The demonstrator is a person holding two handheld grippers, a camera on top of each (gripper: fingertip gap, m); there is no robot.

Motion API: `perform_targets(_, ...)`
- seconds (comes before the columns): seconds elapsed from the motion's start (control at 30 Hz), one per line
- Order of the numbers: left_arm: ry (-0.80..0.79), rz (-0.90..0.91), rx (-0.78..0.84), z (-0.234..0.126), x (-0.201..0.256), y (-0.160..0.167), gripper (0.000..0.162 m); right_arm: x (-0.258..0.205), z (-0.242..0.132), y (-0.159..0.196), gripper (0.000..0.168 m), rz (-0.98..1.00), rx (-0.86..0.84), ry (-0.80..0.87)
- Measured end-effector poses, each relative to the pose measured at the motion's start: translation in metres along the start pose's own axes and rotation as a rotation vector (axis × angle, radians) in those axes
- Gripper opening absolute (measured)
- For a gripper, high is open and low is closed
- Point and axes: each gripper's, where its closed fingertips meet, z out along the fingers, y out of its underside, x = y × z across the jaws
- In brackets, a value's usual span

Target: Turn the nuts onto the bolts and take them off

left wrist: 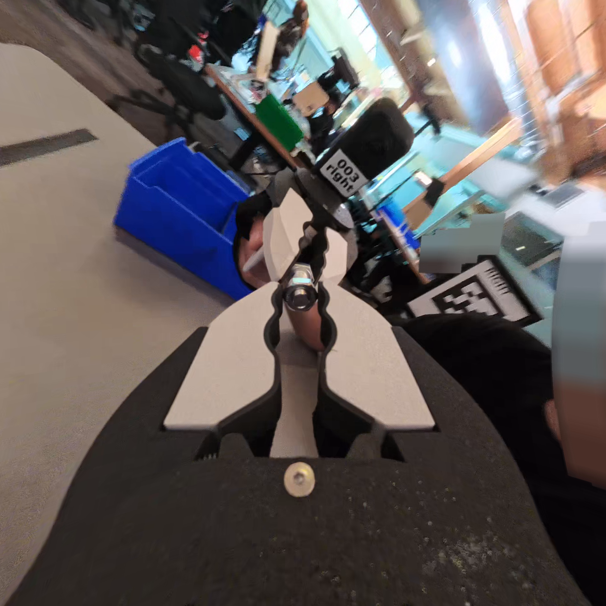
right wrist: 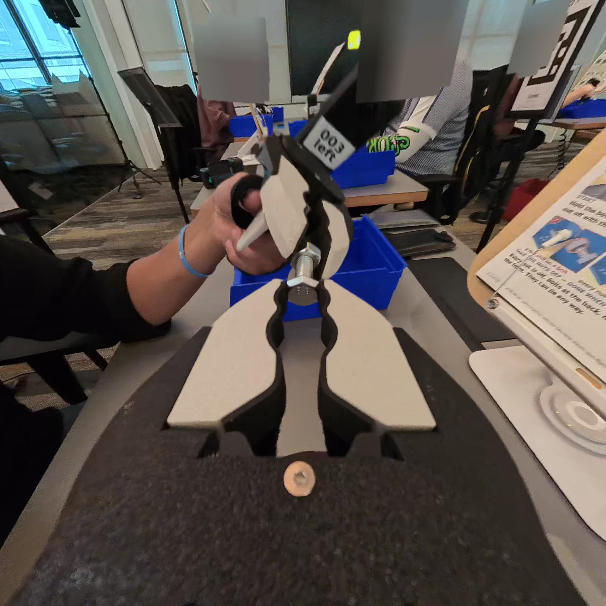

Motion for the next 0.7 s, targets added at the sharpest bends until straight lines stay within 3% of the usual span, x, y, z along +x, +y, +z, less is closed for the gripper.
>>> perform_targets(0.13, 0.048, 0.017, 0.017, 0.004, -0.002, -0.004, 0.019, 0.004, -0.004, -0.002, 0.018, 0.049, 0.016, -0.007)
perform_targets(0.17, 0.034, 0.084, 0.015, 0.004, -0.001, -0.005, 0.026, 0.003, -0.005, -0.003, 0.018, 0.071, 0.024, -0.024)
perform_targets(0.23, -0.028, 0.278, 0.002, 0.002, 0.002, -0.005, 0.055, 0.003, -0.005, -0.004, 0.018, 0.103, 0.033, -0.042)
perform_targets(0.27, -0.075, 0.386, 0.002, 0.001, 0.002, -0.004, 0.056, 0.001, -0.005, -0.005, 0.018, 0.121, 0.037, -0.066)
perform_targets(0.37, -0.187, 0.659, -0.065, 0.001, 0.001, 0.01, 0.052, -0.007, -0.006, -0.008, 0.018, 0.169, 0.062, -0.138)
perform_targets(0.47, -0.263, 0.818, -0.091, 0.004, 0.001, 0.014, 0.046, -0.013, -0.006, -0.01, 0.018, 0.199, 0.071, -0.196)
perform_targets(0.6, -0.257, 0.867, -0.03, 0.003, 0.009, 0.008, 0.017, -0.016, -0.004, -0.008, 0.018, 0.202, 0.058, -0.209)
perform_targets(0.7, -0.21, 0.763, -0.06, 0.001, 0.007, 0.01, 0.017, -0.015, -0.001, -0.005, 0.018, 0.184, 0.043, -0.188)
